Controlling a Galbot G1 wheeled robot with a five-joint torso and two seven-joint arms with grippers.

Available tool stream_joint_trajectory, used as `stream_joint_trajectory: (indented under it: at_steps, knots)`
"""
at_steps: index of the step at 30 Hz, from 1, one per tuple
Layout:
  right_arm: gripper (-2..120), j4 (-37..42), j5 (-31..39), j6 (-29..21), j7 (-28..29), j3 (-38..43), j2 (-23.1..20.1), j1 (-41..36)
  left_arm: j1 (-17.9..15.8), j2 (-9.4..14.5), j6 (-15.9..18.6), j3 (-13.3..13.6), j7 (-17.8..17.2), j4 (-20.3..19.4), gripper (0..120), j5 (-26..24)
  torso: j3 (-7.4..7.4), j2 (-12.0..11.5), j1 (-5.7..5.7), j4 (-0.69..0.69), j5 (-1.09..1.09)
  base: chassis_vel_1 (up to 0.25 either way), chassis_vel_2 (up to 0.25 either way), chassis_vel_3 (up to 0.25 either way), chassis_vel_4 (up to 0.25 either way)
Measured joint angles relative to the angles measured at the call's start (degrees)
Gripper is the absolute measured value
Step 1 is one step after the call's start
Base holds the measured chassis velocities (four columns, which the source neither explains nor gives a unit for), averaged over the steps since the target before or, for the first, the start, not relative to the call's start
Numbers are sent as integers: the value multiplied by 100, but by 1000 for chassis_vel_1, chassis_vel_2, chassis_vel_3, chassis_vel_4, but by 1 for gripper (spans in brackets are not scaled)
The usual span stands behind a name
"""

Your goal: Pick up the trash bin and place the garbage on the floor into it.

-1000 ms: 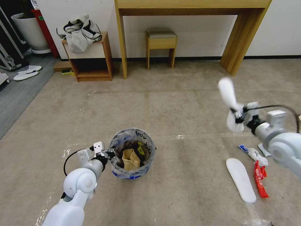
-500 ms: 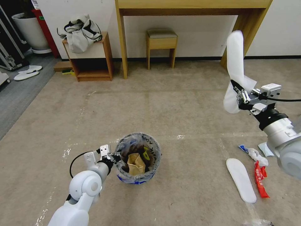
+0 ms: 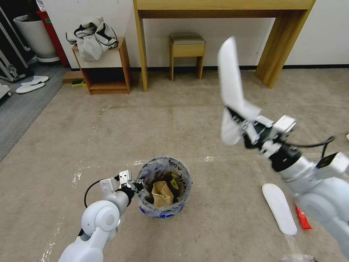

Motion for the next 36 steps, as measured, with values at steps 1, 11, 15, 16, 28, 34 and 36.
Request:
stream_joint_trajectory:
  at_steps: [1, 11, 15, 16, 28, 34, 36]
  knots:
    - [2, -192, -339, 96, -96, -403, 99, 237, 8, 0, 22, 6, -49, -70, 1, -87, 0, 0, 0, 1, 0, 0, 0, 0, 0]
    - [2, -1388, -1178, 320, -404, -1700, 874, 1037, 113, 65, 213, -42, -428, -625, 1, -878, 1, 0, 0, 1, 0, 0, 0, 0, 0]
    - [2, -1735, -1316, 386, -530, -1825, 1130, 1105, 140, 100, 306, -62, -621, -824, 1, -1190, 0, 0, 0, 0, 0, 0, 0, 0, 0]
    - [2, -1735, -1316, 386, -530, -1825, 1130, 1105, 140, 100, 306, -62, -621, -824, 1, -1190, 0, 0, 0, 0, 0, 0, 0, 0, 0]
    - [2, -2250, -1763, 554, -844, -2218, 1469, 1231, 50, 75, 392, 140, -959, -956, 1, -1651, 0, 0, 0, 0, 0, 0, 0, 0, 0]
    - [2, -2421, -1851, 582, -867, -2337, 1587, 1301, 16, 36, 425, 162, -1129, -992, 1, -1846, 0, 0, 0, 0, 0, 0, 0, 0, 0]
    - [2, -2461, -1871, 586, -867, -2372, 1610, 1317, 5, 21, 426, 168, -1149, -988, 1, -1868, 0, 0, 0, 0, 0, 0, 0, 0, 0]
